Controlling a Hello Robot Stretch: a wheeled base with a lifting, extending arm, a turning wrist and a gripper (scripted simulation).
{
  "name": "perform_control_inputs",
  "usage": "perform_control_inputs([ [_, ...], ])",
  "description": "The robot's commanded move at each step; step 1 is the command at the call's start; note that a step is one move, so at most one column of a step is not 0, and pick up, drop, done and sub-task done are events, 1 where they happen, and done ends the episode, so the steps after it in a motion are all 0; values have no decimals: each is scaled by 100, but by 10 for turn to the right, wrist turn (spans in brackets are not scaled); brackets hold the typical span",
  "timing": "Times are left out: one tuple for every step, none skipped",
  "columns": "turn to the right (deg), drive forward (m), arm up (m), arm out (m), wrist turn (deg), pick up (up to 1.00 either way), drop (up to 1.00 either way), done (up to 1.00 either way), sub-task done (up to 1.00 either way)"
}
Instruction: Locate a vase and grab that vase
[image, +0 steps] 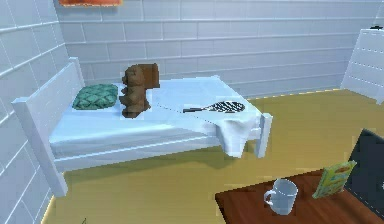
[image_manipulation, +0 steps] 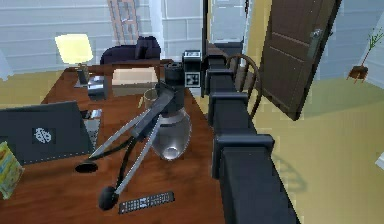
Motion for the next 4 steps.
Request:
perform_control_inputs([
  [0,0,0,0,450,0,0,0,0],
  [0,0,0,0,450,0,0,0,0],
  [0,0,0,0,210,0,0,0,0],
  [0,0,-24,0,0,0,0,0,0],
])
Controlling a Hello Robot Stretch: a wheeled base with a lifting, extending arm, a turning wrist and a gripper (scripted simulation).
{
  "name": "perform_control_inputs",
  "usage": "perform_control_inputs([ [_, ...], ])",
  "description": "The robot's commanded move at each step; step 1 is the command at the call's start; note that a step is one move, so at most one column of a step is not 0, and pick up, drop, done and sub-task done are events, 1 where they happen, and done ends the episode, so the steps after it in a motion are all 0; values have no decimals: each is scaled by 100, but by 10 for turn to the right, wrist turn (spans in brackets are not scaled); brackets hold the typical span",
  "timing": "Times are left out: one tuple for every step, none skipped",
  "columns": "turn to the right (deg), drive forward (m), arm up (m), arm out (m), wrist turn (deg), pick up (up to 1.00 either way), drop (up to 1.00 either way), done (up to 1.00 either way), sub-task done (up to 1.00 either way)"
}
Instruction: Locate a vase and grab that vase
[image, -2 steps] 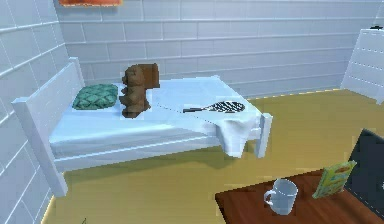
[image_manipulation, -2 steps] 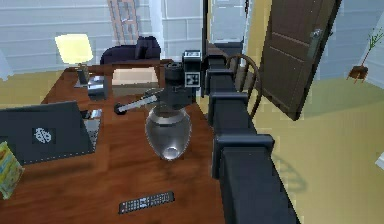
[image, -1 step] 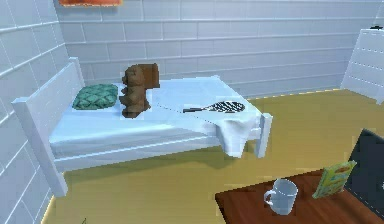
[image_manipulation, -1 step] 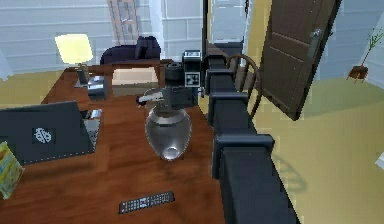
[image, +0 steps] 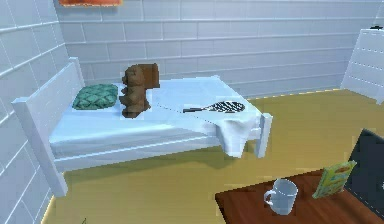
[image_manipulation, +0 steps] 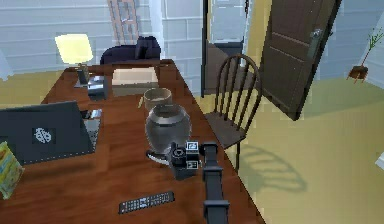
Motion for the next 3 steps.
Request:
perform_control_inputs([
  [0,0,0,0,0,100,0,0,0],
  [0,0,10,0,0,0,0,0,0],
  [0,0,0,0,0,0,0,100,0],
])
